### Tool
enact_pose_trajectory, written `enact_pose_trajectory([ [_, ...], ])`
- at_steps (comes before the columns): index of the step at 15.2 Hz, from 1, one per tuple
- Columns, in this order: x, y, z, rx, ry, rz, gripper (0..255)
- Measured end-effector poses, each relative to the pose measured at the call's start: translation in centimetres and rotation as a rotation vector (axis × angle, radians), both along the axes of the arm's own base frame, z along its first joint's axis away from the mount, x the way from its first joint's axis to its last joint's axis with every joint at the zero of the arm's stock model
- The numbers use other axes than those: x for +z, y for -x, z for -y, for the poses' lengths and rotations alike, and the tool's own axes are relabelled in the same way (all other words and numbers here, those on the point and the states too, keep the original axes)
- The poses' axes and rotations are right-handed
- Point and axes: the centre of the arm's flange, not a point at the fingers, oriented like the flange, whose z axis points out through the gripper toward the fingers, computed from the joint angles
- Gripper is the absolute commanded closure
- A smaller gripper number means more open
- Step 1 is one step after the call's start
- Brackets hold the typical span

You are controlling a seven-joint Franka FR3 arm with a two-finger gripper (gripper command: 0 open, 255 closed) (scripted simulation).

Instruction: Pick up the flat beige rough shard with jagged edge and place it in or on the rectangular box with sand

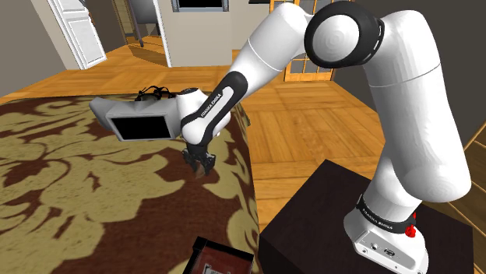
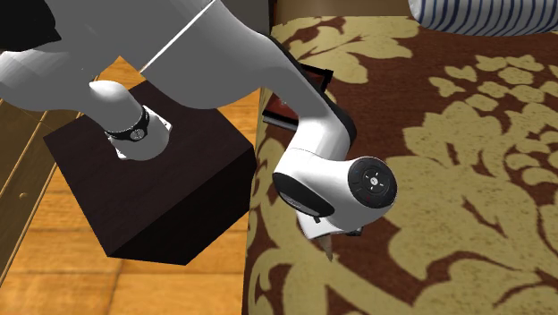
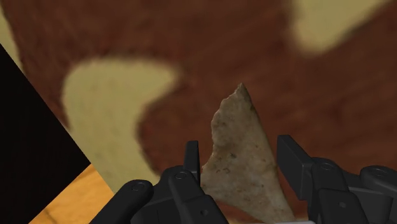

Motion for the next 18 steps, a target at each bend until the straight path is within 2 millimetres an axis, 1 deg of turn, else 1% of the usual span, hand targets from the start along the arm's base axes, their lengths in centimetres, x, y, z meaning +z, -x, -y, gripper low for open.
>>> enact_pose_trajectory([
  [18, 9.4, 0.1, 0.1, 0.000, 0.000, 0.001, 255],
])
